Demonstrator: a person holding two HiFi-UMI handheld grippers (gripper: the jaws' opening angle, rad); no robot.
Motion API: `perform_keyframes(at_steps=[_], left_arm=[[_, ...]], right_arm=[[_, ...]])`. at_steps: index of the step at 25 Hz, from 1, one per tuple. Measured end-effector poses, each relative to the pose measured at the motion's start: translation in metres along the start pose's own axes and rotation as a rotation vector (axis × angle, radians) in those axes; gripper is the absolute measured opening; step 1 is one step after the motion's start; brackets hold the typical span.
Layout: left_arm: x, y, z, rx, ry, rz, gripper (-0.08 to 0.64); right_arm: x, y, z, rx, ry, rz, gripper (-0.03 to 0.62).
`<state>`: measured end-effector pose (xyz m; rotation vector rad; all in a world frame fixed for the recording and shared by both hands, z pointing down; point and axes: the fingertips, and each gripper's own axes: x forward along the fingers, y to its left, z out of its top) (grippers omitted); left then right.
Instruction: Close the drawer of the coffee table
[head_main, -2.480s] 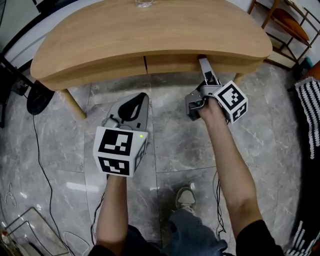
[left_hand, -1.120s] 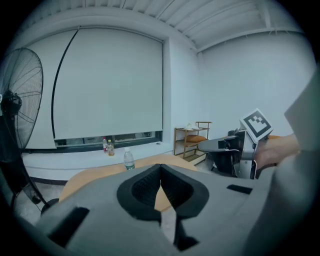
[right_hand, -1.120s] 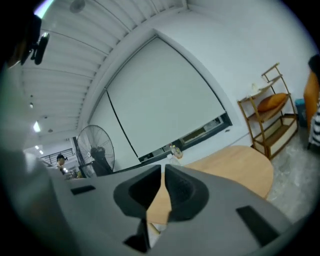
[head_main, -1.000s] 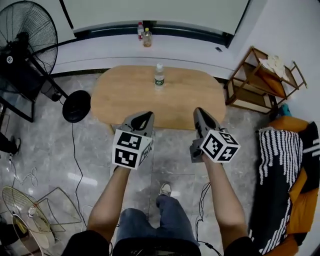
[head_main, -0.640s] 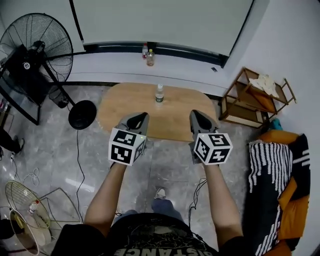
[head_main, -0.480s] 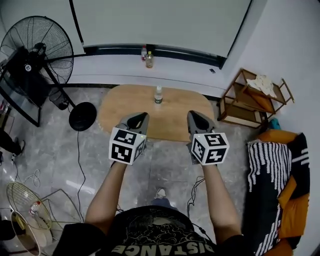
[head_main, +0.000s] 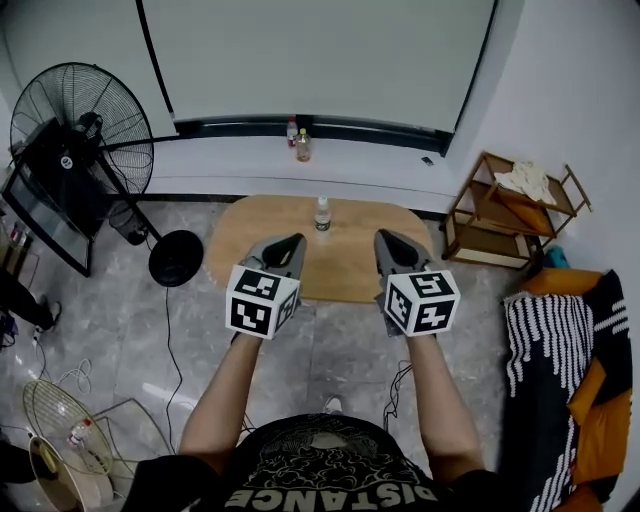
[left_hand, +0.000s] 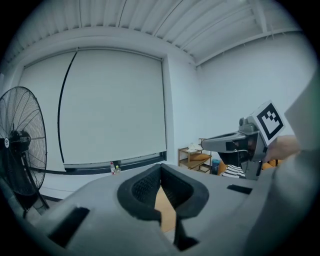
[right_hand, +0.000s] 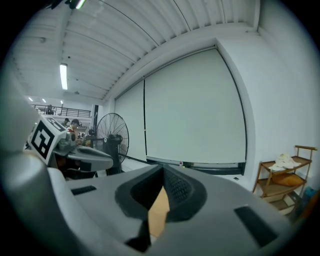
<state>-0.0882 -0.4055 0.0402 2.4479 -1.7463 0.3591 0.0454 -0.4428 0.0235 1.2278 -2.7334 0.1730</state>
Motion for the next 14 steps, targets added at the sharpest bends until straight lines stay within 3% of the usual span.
perform_keyframes(at_steps=[14], left_arm=[[0.0066, -0.0055, 0.0021, -0.01, -0.003, -0.002, 0.003]], right_arm=[[-0.0008, 0.0003, -0.0012, -0.04, 0.006, 0.004, 0.003]])
